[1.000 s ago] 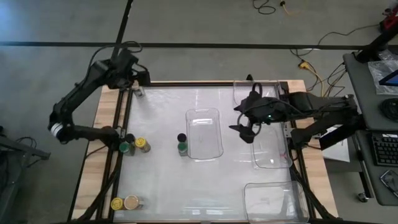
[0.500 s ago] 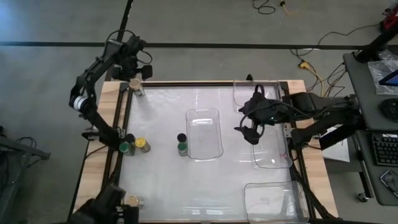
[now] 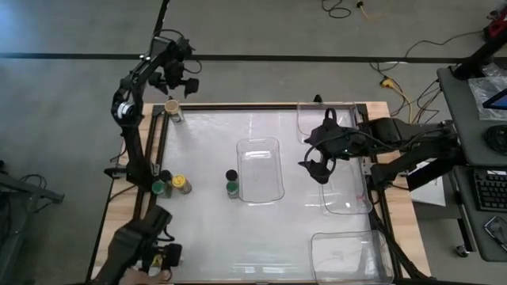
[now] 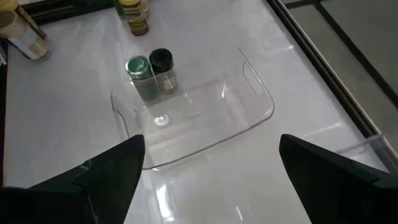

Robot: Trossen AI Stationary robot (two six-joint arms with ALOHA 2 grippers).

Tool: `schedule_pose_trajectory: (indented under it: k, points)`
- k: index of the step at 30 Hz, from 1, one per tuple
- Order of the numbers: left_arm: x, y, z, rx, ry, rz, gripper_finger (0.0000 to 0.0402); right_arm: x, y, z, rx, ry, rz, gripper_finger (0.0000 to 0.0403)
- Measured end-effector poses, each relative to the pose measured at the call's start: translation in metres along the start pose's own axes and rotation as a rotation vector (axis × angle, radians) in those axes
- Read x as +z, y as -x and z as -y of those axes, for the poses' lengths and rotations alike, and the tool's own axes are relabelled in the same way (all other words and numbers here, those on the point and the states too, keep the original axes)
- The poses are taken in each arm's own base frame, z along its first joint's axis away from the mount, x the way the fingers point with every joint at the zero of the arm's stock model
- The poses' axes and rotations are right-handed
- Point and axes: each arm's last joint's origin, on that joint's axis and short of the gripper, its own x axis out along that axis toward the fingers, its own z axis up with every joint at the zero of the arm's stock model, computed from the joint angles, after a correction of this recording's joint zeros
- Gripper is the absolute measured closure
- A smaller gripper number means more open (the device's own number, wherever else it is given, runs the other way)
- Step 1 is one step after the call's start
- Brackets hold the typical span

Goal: Sort spices by type
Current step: Put the top gold seasoning bottle into the top right transparent bin

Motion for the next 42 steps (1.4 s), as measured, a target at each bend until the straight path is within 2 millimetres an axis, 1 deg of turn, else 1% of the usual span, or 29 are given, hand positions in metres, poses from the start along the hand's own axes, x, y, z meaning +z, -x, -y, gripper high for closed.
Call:
schedule_pose_trajectory:
  k: [2,5,10,15,23,30,35,42]
  points:
    - [0.008,-0.006,-0.001,0.001,-0.006,-0.007,0.0049,-0.002,0.0,0.001,-0.007,-0.014,-0.017,0.0039]
    - [0.012,-0.017,-0.001,-0.003,-0.021,-0.047,0.0049,-0.003,0.0,0.001,-0.015,-0.033,-0.035,0.0039]
    - [0.017,-0.031,0.005,0.01,-0.154,-0.086,0.0054,-0.003,0.0,0.002,-0.02,-0.043,-0.032,0.0039]
    - [0.017,-0.031,0.005,0.03,-0.233,-0.082,0.0059,-0.003,0.0,0.003,-0.027,-0.052,-0.031,0.0039]
    - [0.015,-0.034,0.007,0.068,-0.265,-0.089,0.0059,-0.003,-0.001,0.003,-0.028,-0.083,-0.031,0.0039]
    - [0.01,-0.047,0.01,0.152,-0.421,-0.143,0.0059,-0.003,-0.001,0.003,-0.028,-0.084,-0.032,0.0039]
    - [0.01,-0.048,0.012,0.155,-0.459,-0.148,0.0059,-0.003,-0.001,0.003,-0.012,-0.091,-0.039,0.0039]
    - [0.005,-0.049,0.021,0.144,-0.497,-0.157,0.0059,-0.005,-0.001,0.002,0.013,-0.087,-0.071,0.0039]
